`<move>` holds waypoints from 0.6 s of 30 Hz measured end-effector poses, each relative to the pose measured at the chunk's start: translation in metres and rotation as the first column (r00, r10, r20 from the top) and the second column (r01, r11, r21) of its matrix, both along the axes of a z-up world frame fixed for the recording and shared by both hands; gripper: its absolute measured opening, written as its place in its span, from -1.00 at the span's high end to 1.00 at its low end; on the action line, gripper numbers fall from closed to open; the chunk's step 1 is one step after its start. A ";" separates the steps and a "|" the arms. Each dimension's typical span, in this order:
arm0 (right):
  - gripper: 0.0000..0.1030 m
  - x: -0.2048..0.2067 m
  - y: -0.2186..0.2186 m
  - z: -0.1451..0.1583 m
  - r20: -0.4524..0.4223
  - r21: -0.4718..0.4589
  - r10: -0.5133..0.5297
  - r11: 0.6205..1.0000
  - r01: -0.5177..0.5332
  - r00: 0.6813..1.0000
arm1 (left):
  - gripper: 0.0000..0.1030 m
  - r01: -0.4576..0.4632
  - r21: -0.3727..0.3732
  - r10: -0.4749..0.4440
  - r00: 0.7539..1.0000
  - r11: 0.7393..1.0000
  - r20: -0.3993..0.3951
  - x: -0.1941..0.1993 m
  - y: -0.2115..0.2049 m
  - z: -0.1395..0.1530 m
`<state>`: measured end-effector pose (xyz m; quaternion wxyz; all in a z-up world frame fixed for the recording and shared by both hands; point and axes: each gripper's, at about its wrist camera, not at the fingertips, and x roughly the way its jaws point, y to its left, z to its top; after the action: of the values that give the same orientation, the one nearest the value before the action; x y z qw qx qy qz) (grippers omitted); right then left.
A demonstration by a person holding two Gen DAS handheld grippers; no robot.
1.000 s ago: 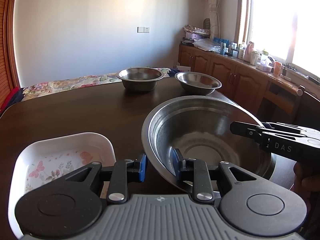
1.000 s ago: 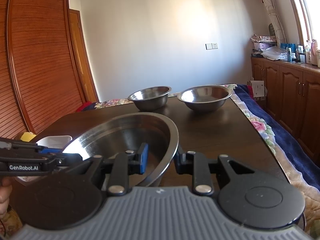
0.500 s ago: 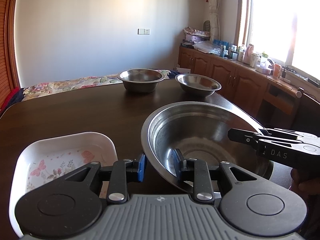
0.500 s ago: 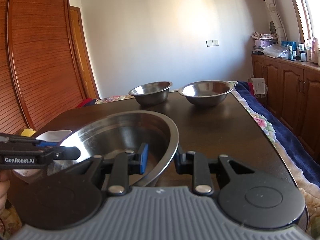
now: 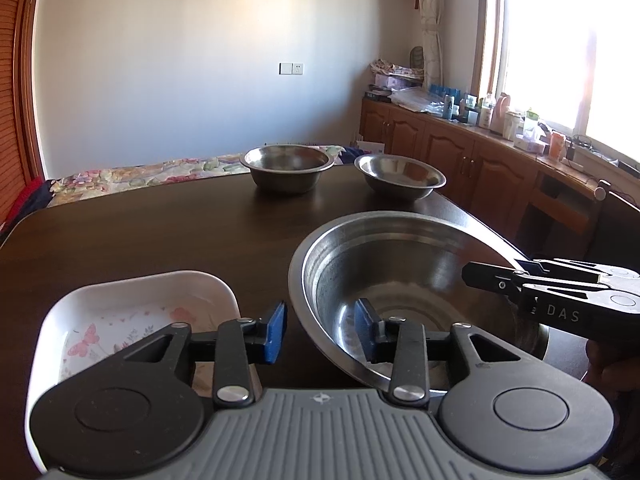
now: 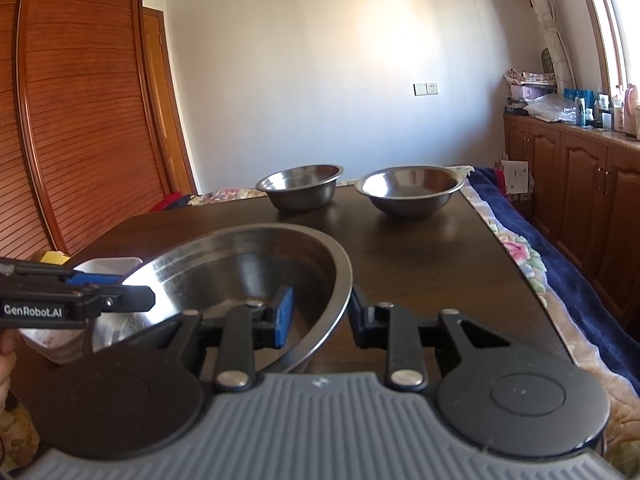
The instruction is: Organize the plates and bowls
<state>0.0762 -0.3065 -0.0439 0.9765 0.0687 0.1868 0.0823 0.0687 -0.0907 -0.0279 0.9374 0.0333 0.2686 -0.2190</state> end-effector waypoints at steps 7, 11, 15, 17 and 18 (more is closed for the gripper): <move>0.37 -0.007 -0.009 0.015 0.034 -0.015 -0.014 1.000 0.014 0.999 | 0.16 -0.007 -0.004 0.007 1.000 1.000 0.026 0.000 0.003 0.010; 0.37 -0.008 -0.014 0.027 0.053 -0.032 -0.014 0.999 0.016 0.998 | 0.16 -0.012 -0.003 0.012 0.999 1.000 0.040 0.002 0.005 0.016; 0.30 -0.002 -0.018 0.046 0.077 -0.084 -0.004 0.996 0.011 0.997 | 0.15 -0.015 -0.003 0.015 0.998 1.000 0.058 0.012 0.004 0.026; 0.29 0.005 -0.020 0.055 0.088 -0.114 0.009 0.993 0.001 0.996 | 0.13 -0.019 -0.006 0.019 0.998 1.000 0.066 0.019 0.004 0.032; 0.27 0.009 -0.022 0.059 0.092 -0.127 0.014 0.992 -0.003 0.996 | 0.12 -0.019 -0.007 0.019 0.997 1.000 0.071 0.022 0.004 0.035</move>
<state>0.0857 -0.3287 0.0154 0.9862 0.0018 0.1463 0.0775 0.0906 -0.0865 0.0071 0.9485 0.0357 0.2350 -0.2096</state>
